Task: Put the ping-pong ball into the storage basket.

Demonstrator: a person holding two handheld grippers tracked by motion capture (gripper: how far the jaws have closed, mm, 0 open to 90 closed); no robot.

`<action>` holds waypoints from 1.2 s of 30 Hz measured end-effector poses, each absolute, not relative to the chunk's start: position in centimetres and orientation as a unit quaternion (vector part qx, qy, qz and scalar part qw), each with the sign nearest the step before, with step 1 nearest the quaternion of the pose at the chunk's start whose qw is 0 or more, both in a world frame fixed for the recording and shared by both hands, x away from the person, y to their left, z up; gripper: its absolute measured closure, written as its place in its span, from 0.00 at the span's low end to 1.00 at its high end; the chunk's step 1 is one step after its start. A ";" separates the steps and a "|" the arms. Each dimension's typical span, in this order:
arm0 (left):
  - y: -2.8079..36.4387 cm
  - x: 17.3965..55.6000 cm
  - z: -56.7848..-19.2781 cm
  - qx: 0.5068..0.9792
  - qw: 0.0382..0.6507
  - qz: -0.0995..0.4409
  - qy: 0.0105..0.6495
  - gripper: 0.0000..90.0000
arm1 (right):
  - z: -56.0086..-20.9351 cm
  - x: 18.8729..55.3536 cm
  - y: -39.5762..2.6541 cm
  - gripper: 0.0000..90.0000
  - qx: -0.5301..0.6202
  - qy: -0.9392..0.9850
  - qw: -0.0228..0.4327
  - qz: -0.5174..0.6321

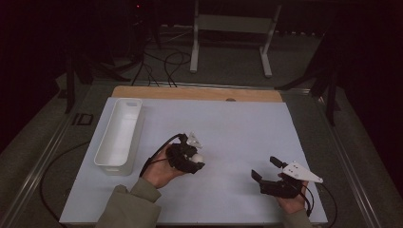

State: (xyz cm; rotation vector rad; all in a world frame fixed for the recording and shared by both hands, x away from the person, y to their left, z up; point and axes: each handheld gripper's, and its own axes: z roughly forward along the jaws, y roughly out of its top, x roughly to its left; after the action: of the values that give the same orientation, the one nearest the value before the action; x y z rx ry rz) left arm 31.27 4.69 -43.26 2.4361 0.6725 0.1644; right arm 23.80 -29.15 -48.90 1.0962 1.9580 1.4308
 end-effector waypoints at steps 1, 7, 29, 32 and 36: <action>4.7 31.3 -43.3 0.918 0.300 0.062 0.253 0.57 | -48.9 23.8 -29.1 0.09 0.400 0.715 0.238 0.522; 5.0 31.3 -43.1 0.916 0.301 0.064 0.256 0.57 | -48.9 23.8 -29.2 0.09 0.400 0.713 0.239 0.523; 5.7 31.3 -42.6 0.913 0.305 0.068 0.262 0.57 | -48.9 23.8 -29.2 0.09 0.401 0.713 0.239 0.524; 5.8 31.3 -42.5 0.914 0.304 0.069 0.261 0.57 | -48.9 23.8 -29.2 0.09 0.400 0.713 0.239 0.524; 5.9 31.3 -42.5 0.913 0.305 0.069 0.261 0.57 | -48.9 23.8 -29.2 0.09 0.401 0.713 0.239 0.524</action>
State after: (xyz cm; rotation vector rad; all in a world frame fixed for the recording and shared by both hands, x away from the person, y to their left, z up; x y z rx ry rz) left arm 31.32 5.91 -42.47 2.4192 0.6916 0.1821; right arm 23.83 -29.22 -48.94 1.0975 1.9513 1.4354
